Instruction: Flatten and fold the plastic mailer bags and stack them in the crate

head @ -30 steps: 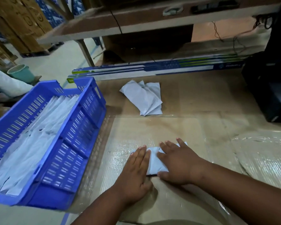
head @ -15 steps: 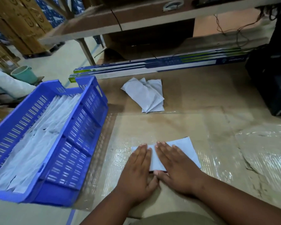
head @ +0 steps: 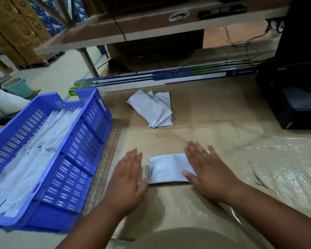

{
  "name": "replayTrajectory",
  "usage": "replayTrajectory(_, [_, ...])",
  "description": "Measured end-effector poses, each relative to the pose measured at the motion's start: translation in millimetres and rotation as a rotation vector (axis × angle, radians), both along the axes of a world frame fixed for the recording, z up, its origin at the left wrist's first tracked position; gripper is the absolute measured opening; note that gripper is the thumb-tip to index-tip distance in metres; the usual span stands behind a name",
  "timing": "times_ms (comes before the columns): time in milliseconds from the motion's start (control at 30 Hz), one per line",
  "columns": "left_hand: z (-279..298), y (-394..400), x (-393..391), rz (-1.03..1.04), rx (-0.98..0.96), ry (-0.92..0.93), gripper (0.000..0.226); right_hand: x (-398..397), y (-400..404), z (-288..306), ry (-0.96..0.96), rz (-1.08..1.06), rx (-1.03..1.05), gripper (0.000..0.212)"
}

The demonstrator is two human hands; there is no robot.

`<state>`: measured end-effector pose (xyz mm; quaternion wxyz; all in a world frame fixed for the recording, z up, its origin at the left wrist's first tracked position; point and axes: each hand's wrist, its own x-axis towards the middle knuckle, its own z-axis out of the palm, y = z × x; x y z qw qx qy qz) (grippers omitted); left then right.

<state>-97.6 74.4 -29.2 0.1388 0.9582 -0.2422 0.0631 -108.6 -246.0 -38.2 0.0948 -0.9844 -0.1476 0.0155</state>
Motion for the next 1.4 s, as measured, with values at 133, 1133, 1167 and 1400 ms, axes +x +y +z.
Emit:
replayTrajectory(133, [-11.5,-76.7,17.2,-0.292,-0.099,-0.058,0.065,14.8,43.8,-12.8,0.134,0.093,0.212,0.082])
replayTrajectory(1133, [55.1,-102.3,90.6,-0.068,0.265,0.471,0.048,83.1,13.7,48.7,0.3,0.23,0.078,0.067])
replayTrajectory(1167, [62.5,-95.8,85.6,-0.063,0.263,0.464,0.045,88.2,24.9,53.2,0.282,0.261,0.033,0.056])
replayTrajectory(1400, [147.5,-5.9,61.4,0.123,0.28,0.381,0.04,131.2,117.2,122.0,0.167,0.581,0.149,0.014])
